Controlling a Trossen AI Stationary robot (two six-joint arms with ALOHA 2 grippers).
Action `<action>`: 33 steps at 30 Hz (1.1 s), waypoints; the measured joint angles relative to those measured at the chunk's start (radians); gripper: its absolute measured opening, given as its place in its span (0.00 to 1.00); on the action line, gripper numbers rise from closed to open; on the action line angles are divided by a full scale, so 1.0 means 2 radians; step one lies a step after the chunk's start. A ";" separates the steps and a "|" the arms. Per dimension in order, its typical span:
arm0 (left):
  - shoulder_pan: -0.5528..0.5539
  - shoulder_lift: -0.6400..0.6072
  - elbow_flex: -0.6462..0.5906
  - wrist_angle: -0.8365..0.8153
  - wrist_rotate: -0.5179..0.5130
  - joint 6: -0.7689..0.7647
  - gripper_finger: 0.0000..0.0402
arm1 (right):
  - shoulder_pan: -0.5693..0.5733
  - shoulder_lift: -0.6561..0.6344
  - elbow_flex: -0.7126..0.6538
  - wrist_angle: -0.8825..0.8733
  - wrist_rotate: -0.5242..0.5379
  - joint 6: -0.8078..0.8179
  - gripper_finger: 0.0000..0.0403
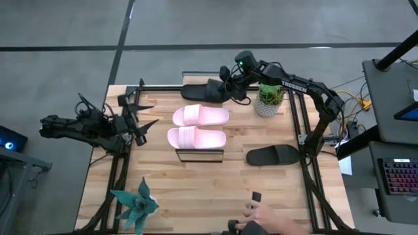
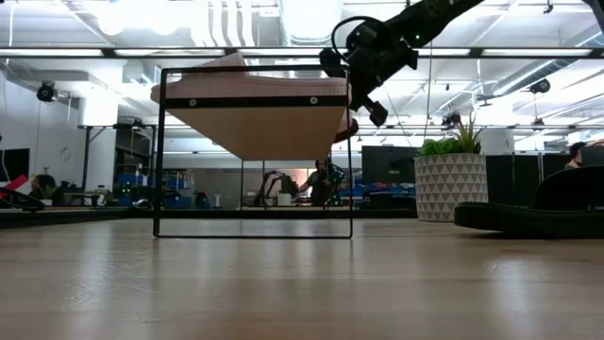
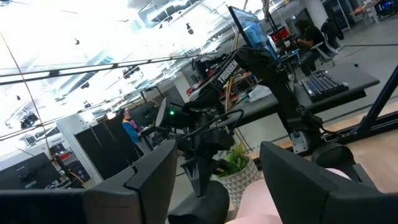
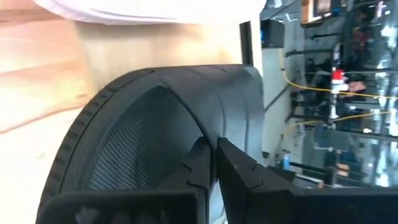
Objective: Pick and place slides into the shelf
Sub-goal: Put the bottom black slipper on the shelf
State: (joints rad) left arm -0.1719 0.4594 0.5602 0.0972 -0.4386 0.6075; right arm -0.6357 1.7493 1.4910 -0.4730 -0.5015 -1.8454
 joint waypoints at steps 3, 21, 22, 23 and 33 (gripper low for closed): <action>0.000 0.000 0.000 0.000 -0.008 0.000 0.53 | 0.000 0.000 0.000 -0.019 0.000 0.002 0.03; 0.000 0.001 0.000 0.014 -0.012 0.000 0.53 | 0.000 0.000 0.006 -0.032 0.003 0.182 0.28; 0.000 0.001 0.000 0.014 -0.012 0.000 0.53 | 0.000 -0.001 0.006 -0.035 0.004 0.185 0.30; 0.000 0.001 0.000 0.015 -0.012 0.000 0.53 | 0.000 -0.001 0.006 -0.039 0.006 0.189 0.32; 0.000 0.001 0.000 0.015 -0.012 0.001 0.53 | 0.006 -0.002 0.031 -0.061 0.062 0.281 0.38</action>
State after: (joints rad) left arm -0.1719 0.4606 0.5606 0.1280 -0.4618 0.6086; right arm -0.6239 1.7443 1.5536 -0.5953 -0.3785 -1.2833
